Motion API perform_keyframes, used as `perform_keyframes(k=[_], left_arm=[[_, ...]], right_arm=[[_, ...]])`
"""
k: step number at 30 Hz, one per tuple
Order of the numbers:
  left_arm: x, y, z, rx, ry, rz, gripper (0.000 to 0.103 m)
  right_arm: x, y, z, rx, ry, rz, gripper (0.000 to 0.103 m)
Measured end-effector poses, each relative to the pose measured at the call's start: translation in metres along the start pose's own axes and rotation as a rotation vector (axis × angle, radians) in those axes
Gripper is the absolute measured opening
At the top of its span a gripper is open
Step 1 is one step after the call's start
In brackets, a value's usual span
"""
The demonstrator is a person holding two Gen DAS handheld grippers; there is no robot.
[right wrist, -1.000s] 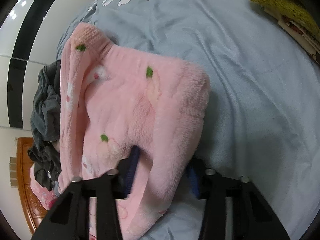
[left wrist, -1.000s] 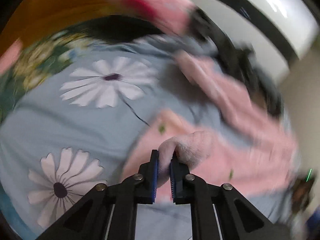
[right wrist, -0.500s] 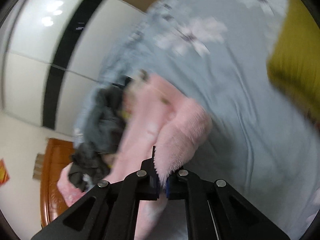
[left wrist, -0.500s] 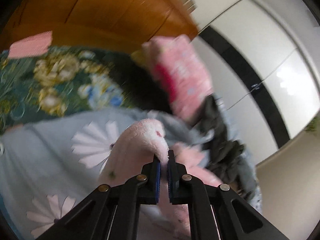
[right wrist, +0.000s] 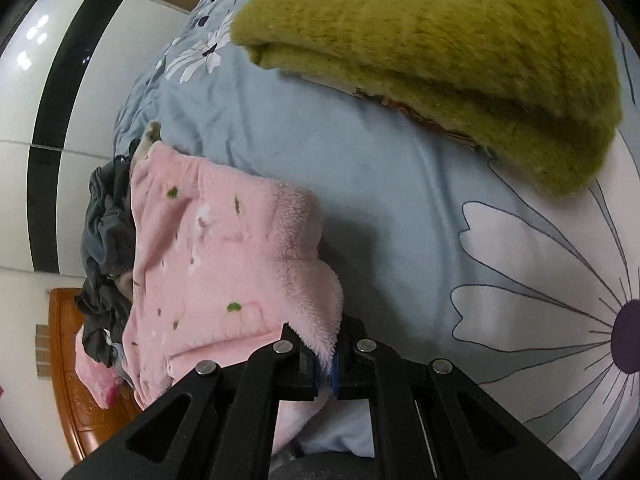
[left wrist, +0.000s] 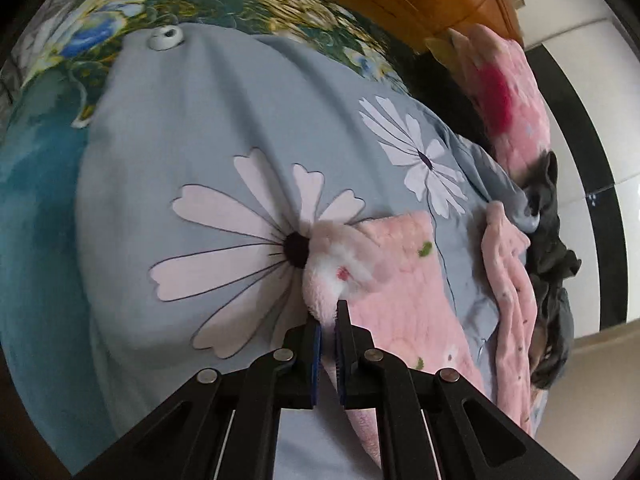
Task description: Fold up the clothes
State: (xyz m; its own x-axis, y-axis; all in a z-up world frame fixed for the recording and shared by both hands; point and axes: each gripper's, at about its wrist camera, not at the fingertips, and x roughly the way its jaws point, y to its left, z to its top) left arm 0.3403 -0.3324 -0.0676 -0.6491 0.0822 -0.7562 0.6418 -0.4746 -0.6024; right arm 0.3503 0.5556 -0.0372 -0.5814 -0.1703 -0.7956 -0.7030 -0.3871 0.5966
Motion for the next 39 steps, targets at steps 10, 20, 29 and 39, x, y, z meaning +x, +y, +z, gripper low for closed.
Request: perform_keyframes(k=[10, 20, 29, 39], left_arm=[[-0.038, -0.188, 0.060, 0.212, -0.137, -0.314, 0.005], [-0.083, -0.191, 0.086, 0.369, -0.232, -0.282, 0.006], [0.005, -0.022, 0.046, 0.005, -0.042, 0.062, 0.005], [-0.006, -0.006, 0.061, 0.009, -0.069, 0.122, 0.005]], right_arm=[[-0.065, 0.089, 0.028, -0.169, -0.073, 0.203, 0.003], [-0.108, 0.098, 0.024, -0.290, -0.151, 0.289, 0.003], [-0.016, -0.020, -0.012, -0.014, 0.057, 0.023, 0.004], [-0.013, -0.005, -0.007, -0.081, 0.076, -0.082, 0.005]])
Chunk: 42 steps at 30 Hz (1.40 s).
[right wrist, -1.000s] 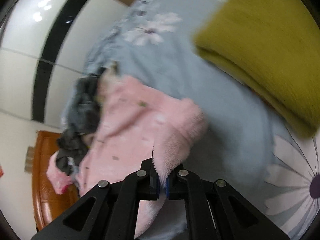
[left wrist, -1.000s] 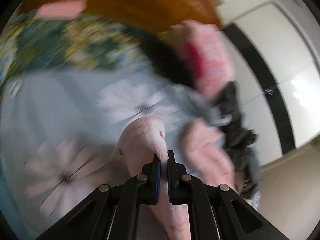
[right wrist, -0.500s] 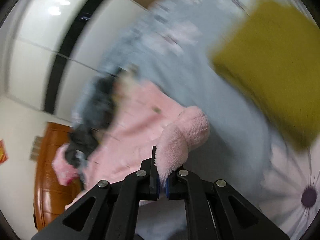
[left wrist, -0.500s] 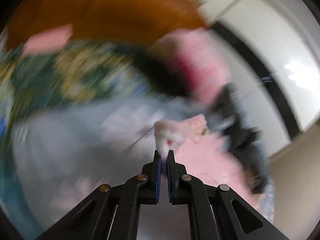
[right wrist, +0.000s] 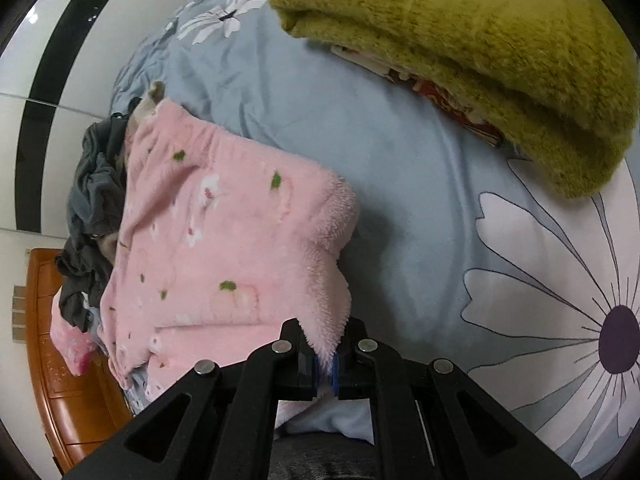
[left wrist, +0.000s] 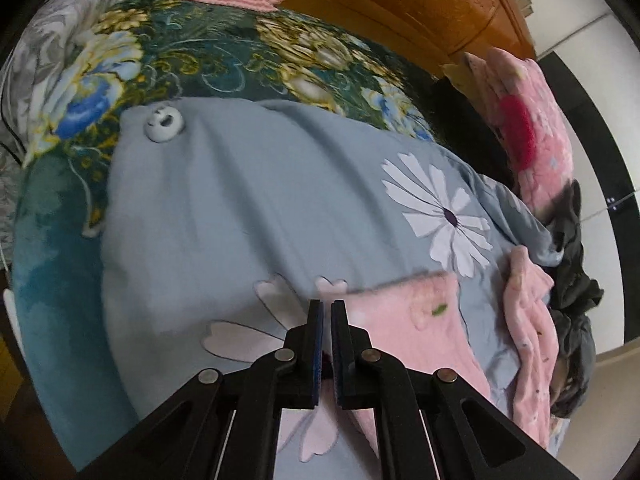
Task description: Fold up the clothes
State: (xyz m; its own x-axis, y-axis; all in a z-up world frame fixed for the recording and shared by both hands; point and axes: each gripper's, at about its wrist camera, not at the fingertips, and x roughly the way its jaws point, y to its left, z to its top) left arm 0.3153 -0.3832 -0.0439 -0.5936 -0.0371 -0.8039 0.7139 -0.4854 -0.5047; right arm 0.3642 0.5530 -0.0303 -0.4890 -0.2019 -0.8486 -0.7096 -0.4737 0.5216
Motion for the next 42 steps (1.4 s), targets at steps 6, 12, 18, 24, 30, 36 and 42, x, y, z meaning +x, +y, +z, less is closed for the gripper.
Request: perform_keyframes(k=[6, 12, 18, 24, 30, 36, 42], left_arm=[[-0.008, -0.029, 0.015, 0.123, 0.001, 0.004, 0.006], [0.030, -0.139, 0.020, 0.290, 0.068, -0.116, 0.035], [0.112, -0.252, 0.027, 0.333, 0.137, -0.181, 0.045], [0.185, -0.315, 0.035, 0.378, 0.168, -0.160, 0.055], [0.227, -0.338, 0.036, 0.334, 0.201, -0.211, 0.055], [0.211, -0.367, 0.018, 0.524, 0.143, -0.220, 0.006], [0.129, -0.354, 0.043, 0.488, -0.061, -0.368, 0.005]], right_arm=[[-0.029, 0.013, 0.004, -0.103, -0.022, -0.110, 0.021], [-0.067, 0.046, 0.019, -0.234, -0.120, -0.236, 0.030], [-0.049, 0.098, 0.023, -0.332, -0.116, -0.204, 0.030], [-0.014, 0.135, 0.029, -0.396, -0.074, -0.203, 0.030], [0.006, 0.146, 0.034, -0.417, -0.039, -0.230, 0.030], [0.019, 0.151, 0.033, -0.427, -0.018, -0.238, 0.030], [0.026, 0.158, 0.032, -0.449, -0.010, -0.211, 0.030]])
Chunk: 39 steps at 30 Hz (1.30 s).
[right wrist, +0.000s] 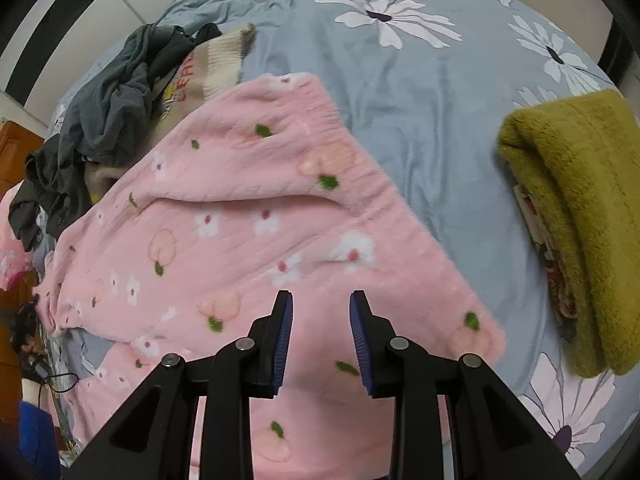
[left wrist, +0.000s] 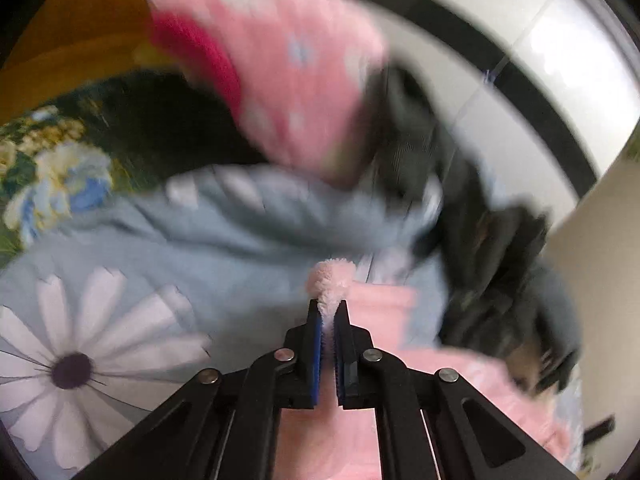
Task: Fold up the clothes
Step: 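Release the fleece with both grippers and smooth the folded layer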
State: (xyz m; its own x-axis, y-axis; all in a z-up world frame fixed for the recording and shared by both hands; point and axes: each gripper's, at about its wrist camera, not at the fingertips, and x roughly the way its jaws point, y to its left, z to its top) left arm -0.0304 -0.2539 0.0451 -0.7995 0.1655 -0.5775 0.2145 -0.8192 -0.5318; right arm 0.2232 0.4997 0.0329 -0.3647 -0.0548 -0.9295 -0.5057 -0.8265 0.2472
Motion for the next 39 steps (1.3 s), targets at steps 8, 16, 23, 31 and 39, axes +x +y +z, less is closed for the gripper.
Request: perform_keyframes(k=[8, 16, 23, 31, 39], left_arm=[[-0.042, 0.129, -0.047, -0.243, 0.036, 0.313, 0.005], [-0.022, 0.152, -0.084, -0.388, 0.087, 0.368, 0.009], [-0.058, 0.137, -0.084, -0.394, 0.119, 0.266, 0.042], [-0.186, 0.126, -0.156, -0.338, 0.124, 0.310, 0.056], [-0.255, 0.169, -0.239, -0.563, 0.127, 0.334, 0.058]], right_arm=[[0.012, -0.017, -0.004, 0.045, 0.000, 0.001, 0.030], [0.021, -0.025, 0.019, 0.081, -0.033, 0.007, 0.030], [0.015, -0.043, 0.012, 0.099, -0.044, -0.011, 0.030], [-0.018, -0.107, -0.048, 0.270, -0.068, 0.011, 0.030], [-0.046, -0.143, -0.101, 0.383, -0.094, 0.088, 0.037]])
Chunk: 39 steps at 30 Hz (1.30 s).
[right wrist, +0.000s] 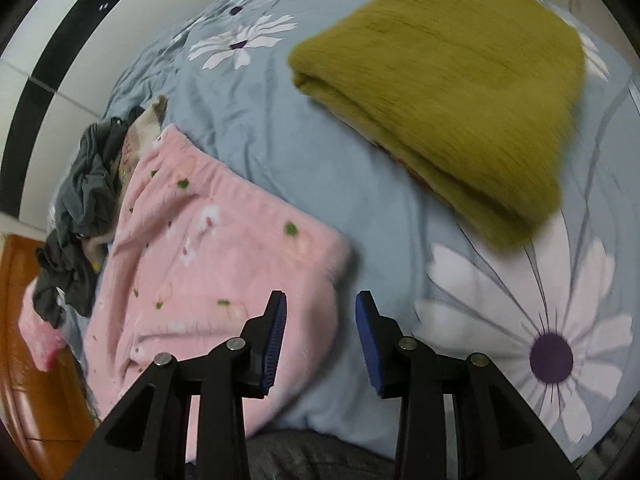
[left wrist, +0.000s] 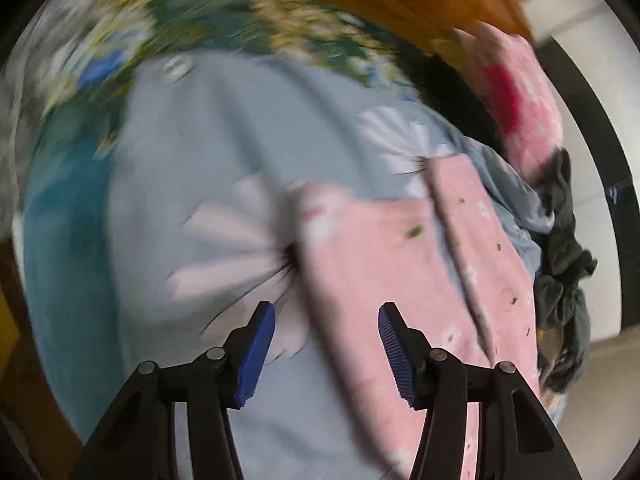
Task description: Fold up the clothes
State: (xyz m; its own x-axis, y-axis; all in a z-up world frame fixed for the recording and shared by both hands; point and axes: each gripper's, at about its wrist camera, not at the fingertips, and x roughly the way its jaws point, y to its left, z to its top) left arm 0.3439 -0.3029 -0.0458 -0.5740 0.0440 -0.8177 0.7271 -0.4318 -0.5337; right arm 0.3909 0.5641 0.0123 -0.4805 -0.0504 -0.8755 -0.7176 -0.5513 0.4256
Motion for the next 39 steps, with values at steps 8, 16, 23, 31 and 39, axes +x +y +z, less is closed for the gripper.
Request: perform_keyframes(k=[8, 16, 23, 31, 39], left_arm=[[0.020, 0.002, 0.012, -0.115, 0.023, -0.145, 0.058], [0.051, -0.013, 0.015, -0.131, 0.096, -0.130, 0.048], [0.035, -0.013, 0.017, -0.147, 0.070, -0.174, 0.006], [-0.044, -0.078, 0.055, -0.037, -0.054, -0.415, 0.004], [-0.068, -0.080, 0.051, 0.041, -0.084, -0.297, 0.004]], right_arm=[[0.015, -0.014, -0.014, 0.114, 0.042, 0.088, 0.048], [0.048, -0.008, -0.024, 0.171, 0.102, 0.135, 0.050], [0.064, 0.005, -0.032, 0.205, 0.139, 0.159, 0.006], [-0.024, 0.067, 0.007, 0.042, -0.041, 0.389, 0.004], [-0.063, 0.072, -0.007, -0.053, -0.101, 0.402, 0.004]])
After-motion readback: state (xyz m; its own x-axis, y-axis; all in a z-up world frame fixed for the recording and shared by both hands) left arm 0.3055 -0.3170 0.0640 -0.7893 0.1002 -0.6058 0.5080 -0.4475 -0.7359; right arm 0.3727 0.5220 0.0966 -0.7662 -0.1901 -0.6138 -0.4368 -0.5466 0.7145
